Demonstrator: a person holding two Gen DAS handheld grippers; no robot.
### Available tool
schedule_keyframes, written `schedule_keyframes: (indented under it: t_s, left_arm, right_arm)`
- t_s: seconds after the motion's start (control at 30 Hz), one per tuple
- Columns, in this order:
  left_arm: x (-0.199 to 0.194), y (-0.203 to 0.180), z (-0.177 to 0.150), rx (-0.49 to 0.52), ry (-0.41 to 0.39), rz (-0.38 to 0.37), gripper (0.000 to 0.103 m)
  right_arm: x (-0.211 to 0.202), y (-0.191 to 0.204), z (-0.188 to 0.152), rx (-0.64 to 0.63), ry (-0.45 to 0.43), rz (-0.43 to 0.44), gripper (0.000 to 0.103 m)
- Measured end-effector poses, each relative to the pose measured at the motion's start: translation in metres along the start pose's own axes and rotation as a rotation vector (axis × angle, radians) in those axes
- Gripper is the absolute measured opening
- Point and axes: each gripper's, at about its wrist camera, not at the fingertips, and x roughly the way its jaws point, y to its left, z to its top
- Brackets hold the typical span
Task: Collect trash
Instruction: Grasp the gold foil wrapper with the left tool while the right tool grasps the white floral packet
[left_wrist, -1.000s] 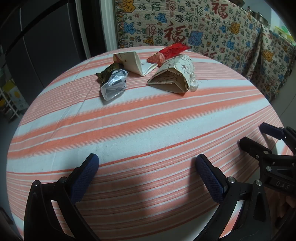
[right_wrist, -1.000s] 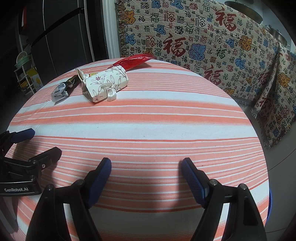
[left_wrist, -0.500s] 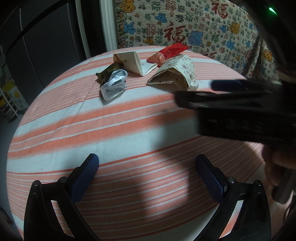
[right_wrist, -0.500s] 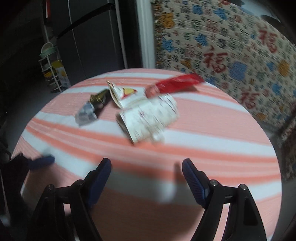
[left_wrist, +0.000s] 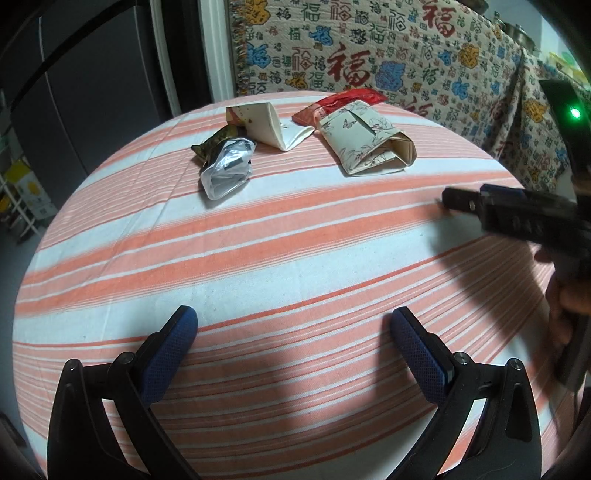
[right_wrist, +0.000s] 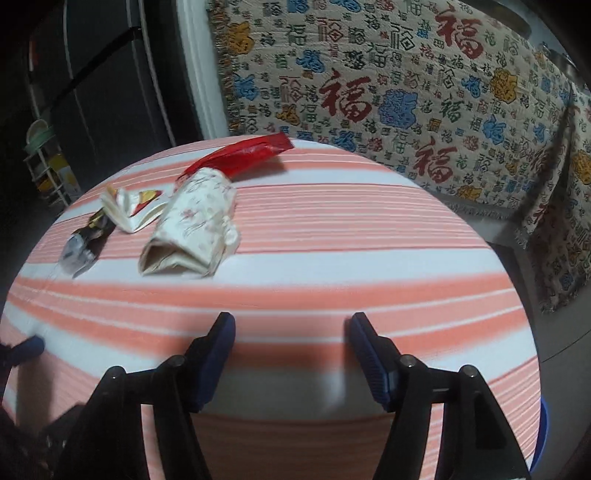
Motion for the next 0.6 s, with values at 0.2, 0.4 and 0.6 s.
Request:
schedule_keyframes:
  t_s: [0.2, 0.4, 0.6]
  left_arm:
    - [-0.017, 0.031, 0.007, -0.077, -0.039, -0.049, 0.102]
    - [0.012, 0.047, 0.068, -0.139, -0.040, -0.067, 0.102]
    - [0.048, 0.058, 0.096, -0.175, -0.030, -0.044, 0.099]
  right_arm:
    - [-0.001, 0.025, -0.008, -0.095, 0.013, 0.003, 0.085]
    - [-0.002, 0.021, -0.010, -0.102, 0.020, 0.034, 0.092]
    - [-0.011, 0.008, 0.003, 0.024, -0.041, 0.178, 0.092]
